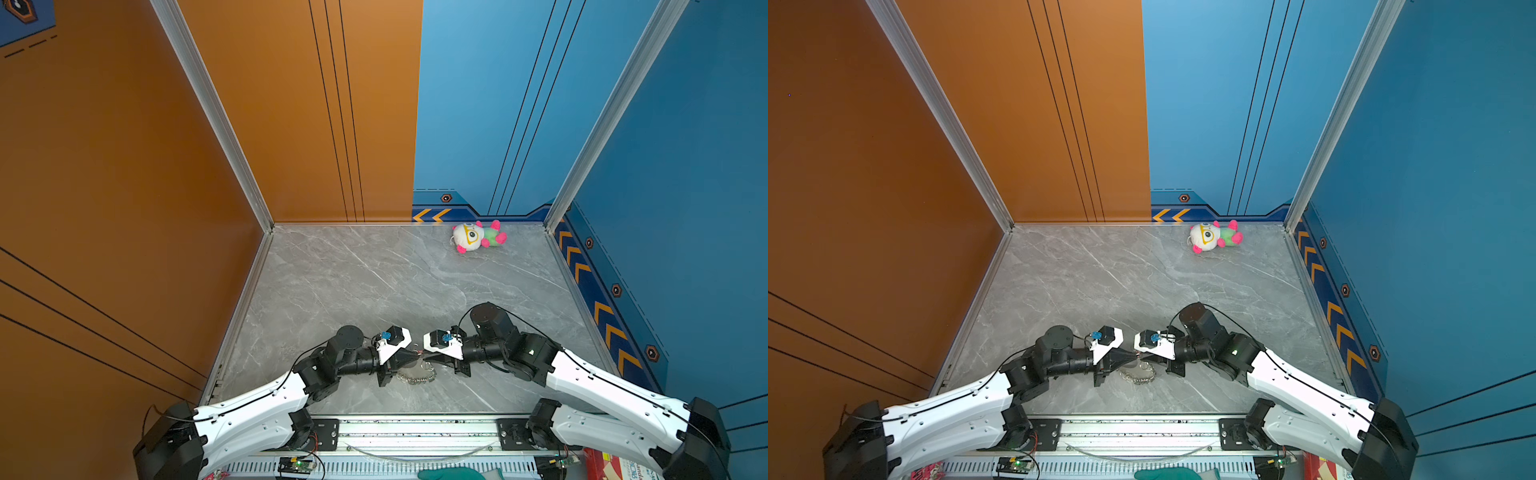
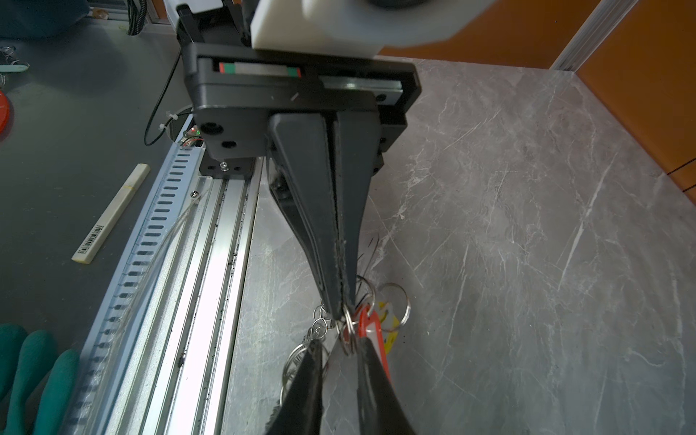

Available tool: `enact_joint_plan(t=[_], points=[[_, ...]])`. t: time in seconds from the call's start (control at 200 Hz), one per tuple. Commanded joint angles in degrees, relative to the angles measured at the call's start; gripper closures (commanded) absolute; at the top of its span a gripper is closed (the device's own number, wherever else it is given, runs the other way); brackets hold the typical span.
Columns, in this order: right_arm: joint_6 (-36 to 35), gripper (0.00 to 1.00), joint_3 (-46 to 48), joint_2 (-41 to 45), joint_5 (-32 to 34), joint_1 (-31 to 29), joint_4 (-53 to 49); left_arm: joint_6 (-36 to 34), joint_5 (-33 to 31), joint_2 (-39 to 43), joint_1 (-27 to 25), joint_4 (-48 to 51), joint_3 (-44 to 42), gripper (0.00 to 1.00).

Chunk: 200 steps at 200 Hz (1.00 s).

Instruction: Put the keys on the keyring

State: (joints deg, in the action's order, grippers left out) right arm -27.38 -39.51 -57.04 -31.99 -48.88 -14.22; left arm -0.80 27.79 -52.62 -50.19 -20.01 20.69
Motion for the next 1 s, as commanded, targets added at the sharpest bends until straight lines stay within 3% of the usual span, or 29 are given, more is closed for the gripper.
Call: enact_joint_plan(t=[0.0,0.16,0.24,0.521,0.661,0.861,0.996], points=[[-1.2,0.81,-1.8,-0.6,1.4,-0.5,-1.6,-0.2,3.3,-0.8,0.2,-0.7,1.6,1.00],[-1.3,0.84,-1.8,-1.3,1.0,-1.0,-1.6,-0.2,3.1,-1.1,0.2,-0.6,1.7,1.00],[-1.4,0.91,-1.9,-1.7,0.5,-1.2,-1.9,-0.1,2.9,-1.0,0.2,-0.6,1.7,1.00],[-1.6,0.93,-2.2,-3.0,0.5,-1.7,-1.8,-0.1,2.6,-0.7,0.1,-0.7,1.6,1.00],[-1.6,1.00,-2.2,-3.3,0.4,-2.0,-1.7,-0.1,2.3,-0.9,0.1,-0.6,1.6,1.00],[-0.3,1.00,-1.5,-2.7,0.4,-2.0,-0.1,0.0,0.8,-0.3,0.1,-0.6,1.5,1.00],[3.2,1.00,0.8,-1.2,0.1,-1.6,5.6,0.1,-0.9,0.2,0.2,-0.7,1.1,0.88]])
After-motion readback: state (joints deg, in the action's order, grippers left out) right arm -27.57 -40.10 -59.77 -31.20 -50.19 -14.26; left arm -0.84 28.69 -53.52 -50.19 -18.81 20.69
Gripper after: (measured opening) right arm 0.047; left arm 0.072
